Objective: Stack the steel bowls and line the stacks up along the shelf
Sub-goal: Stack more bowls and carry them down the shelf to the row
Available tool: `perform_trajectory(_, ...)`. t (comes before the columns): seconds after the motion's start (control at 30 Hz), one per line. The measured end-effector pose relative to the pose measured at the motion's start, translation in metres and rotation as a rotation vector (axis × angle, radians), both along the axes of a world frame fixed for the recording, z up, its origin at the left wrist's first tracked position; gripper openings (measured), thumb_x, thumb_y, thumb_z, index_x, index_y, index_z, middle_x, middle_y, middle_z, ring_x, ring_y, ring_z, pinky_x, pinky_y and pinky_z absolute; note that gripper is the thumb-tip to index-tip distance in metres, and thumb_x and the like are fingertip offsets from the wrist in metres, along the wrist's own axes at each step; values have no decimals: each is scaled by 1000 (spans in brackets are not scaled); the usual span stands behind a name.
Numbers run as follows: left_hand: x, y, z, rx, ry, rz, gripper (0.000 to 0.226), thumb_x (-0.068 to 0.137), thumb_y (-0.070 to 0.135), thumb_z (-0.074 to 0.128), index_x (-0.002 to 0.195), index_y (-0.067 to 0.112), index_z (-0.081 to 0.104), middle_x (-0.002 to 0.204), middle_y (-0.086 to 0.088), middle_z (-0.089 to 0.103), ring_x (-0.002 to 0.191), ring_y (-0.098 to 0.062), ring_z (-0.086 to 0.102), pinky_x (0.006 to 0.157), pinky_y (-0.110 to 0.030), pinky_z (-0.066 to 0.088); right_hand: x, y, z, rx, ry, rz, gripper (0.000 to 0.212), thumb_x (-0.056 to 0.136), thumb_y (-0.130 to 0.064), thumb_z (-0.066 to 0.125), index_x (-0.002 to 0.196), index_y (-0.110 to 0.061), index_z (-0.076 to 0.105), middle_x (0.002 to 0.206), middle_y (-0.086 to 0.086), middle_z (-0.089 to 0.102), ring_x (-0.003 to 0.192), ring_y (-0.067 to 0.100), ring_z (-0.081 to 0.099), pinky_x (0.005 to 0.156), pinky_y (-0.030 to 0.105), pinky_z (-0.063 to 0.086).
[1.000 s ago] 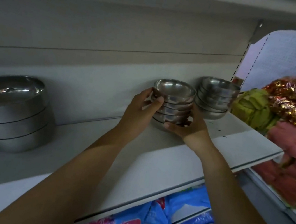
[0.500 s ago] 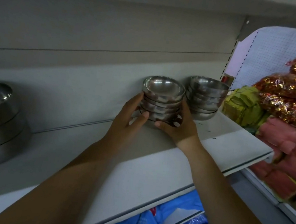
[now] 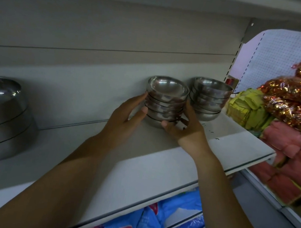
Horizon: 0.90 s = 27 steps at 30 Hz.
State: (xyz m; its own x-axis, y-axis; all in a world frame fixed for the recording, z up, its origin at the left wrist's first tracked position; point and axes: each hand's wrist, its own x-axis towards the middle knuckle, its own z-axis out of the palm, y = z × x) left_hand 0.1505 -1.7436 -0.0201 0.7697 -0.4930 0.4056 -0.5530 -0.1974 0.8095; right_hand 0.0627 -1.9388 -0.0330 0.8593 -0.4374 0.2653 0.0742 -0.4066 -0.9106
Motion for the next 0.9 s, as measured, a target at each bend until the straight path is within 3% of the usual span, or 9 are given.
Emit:
perform_trajectory(0.07, -5, 9, 9, 29, -12, 3, 51, 102, 48, 48, 151, 35, 44, 150, 17, 49, 139, -3, 45, 118, -40, 38, -9, 3, 5, -27, 27, -17, 91, 73, -46, 87, 146, -52, 33, 143, -22, 44, 134, 10, 46, 110, 31, 44)
perform_trajectory(0.17, -17, 25, 23, 114, 22, 33, 56, 98, 58, 46, 151, 43, 40, 147, 16, 53, 136, -4, 48, 116, -37, 39, -23, 13, 11, -122, 93, -40, 80, 75, -38, 88, 128, -62, 33, 123, -29, 45, 115, -6, 43, 88, 2, 38)
perform_trajectory(0.2, -23, 32, 26, 158, 16, 28, 60, 94, 63, 45, 151, 46, 37, 148, 18, 52, 137, -3, 46, 115, -35, 38, -28, 18, 13, -163, 103, -44, 80, 75, -41, 88, 132, -60, 35, 125, -27, 47, 113, -6, 43, 86, 1, 37)
perform_trajectory(0.3, -42, 57, 32, 285, -27, 33, 64, 89, 73, 41, 149, 58, 27, 150, 26, 45, 141, 0, 39, 115, -32, 33, -40, 34, 13, -269, 101, -60, 89, 74, -50, 84, 149, -42, 36, 147, -15, 46, 131, 5, 44, 102, 19, 38)
perform_trajectory(0.4, -58, 87, 32, 389, -13, 127, 62, 91, 71, 44, 148, 63, 22, 155, 23, 37, 145, -4, 31, 116, -30, 29, -55, 53, 16, -314, 142, -68, 100, 76, -56, 81, 157, -32, 29, 160, -5, 36, 145, 13, 36, 108, 21, 32)
perform_trajectory(0.5, -73, 121, 26, 452, -2, 196, 67, 91, 69, 46, 152, 55, 23, 159, 20, 34, 150, -9, 26, 119, -33, 25, -74, 77, 19, -316, 184, -44, 102, 76, -61, 78, 159, -29, 28, 164, -4, 30, 149, 14, 30, 112, 24, 29)
perform_trajectory(0.63, -99, 175, 14, 441, -60, 290, 67, 93, 60, 52, 154, 41, 33, 157, 9, 43, 146, -15, 37, 113, -27, 31, -96, 126, 23, -295, 208, -1, 99, 77, -62, 77, 158, -30, 30, 165, -7, 28, 149, 11, 28, 114, 22, 25)
perform_trajectory(0.77, -131, 245, 8, 445, -107, 362, 68, 89, 63, 58, 149, 34, 45, 149, 5, 53, 138, -15, 47, 104, -17, 31, -112, 190, 23, -315, 228, 65, 97, 77, -65, 75, 158, -35, 29, 165, -8, 27, 151, 12, 26, 122, 34, 27)
perform_trajectory(0.9, -169, 329, 10, 508, -170, 453, 69, 87, 67, 49, 146, 32, 49, 140, -3, 61, 132, -23, 51, 107, -33, 42, -124, 268, 22, -354, 225, 160, 95, 77, -63, 76, 156, -32, 34, 164, -7, 31, 150, 11, 29, 122, 33, 28)
